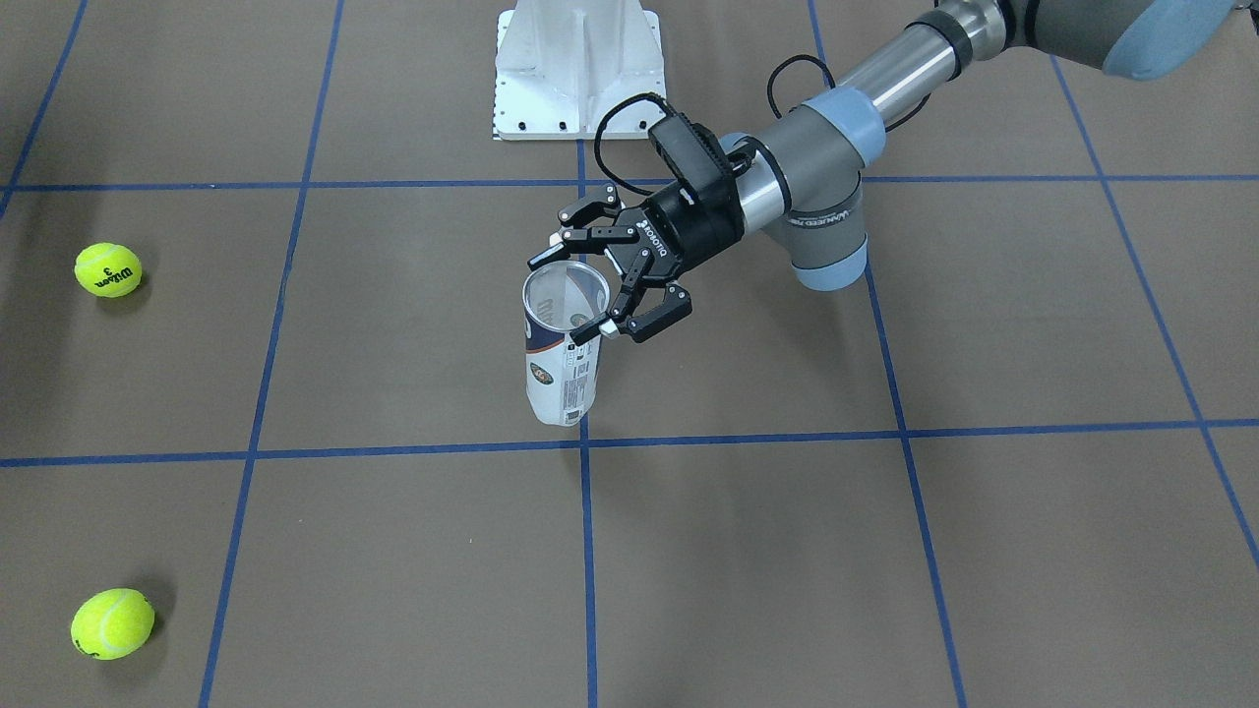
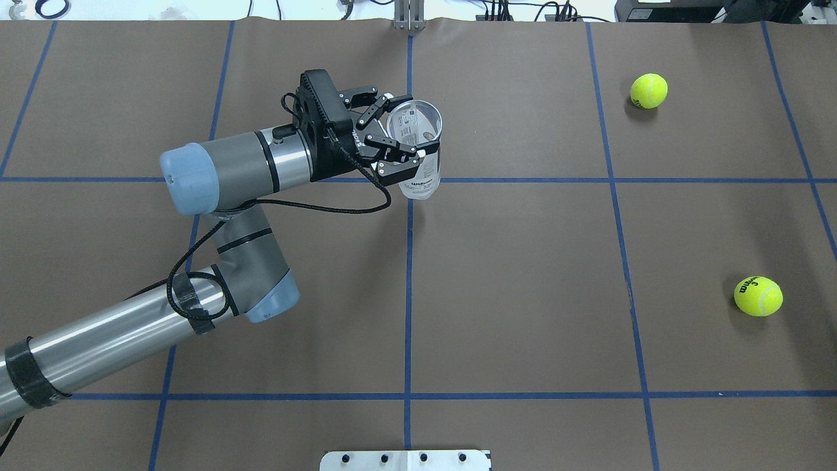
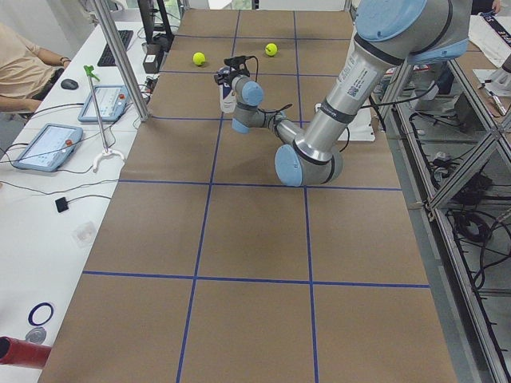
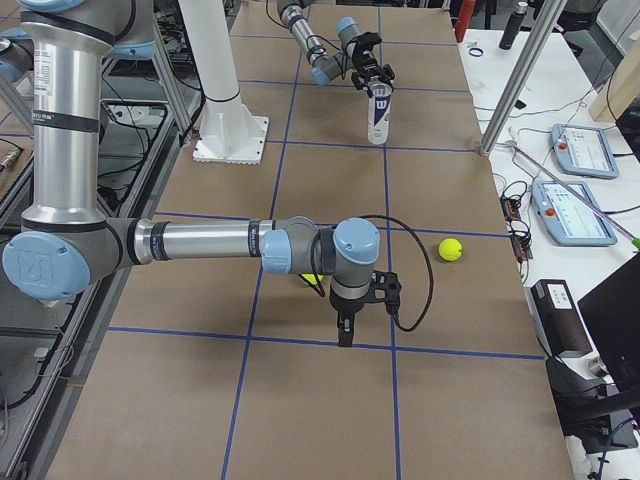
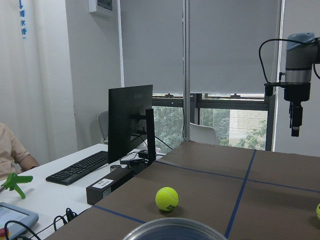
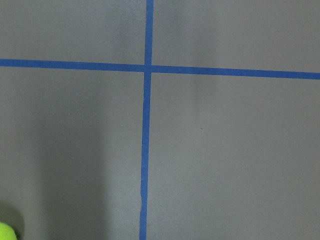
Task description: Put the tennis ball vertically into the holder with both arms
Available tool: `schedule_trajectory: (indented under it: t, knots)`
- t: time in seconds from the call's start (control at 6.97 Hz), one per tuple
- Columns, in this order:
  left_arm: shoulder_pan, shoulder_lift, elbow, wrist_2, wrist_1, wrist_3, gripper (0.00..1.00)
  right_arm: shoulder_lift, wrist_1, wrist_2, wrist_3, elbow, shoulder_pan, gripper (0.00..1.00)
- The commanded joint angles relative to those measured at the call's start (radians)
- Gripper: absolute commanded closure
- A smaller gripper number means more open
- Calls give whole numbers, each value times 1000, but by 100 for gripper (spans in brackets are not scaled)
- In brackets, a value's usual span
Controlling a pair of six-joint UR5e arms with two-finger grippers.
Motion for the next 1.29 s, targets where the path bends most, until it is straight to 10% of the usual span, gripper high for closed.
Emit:
schedule_trajectory:
  t: [0.0,1.15]
  knots:
    - [15,0,37,-5,13,2,16,0,0,0,0,-1,0,0]
    - [30,3,50,1,13,3,4,0,0,0,0,-3,0,0]
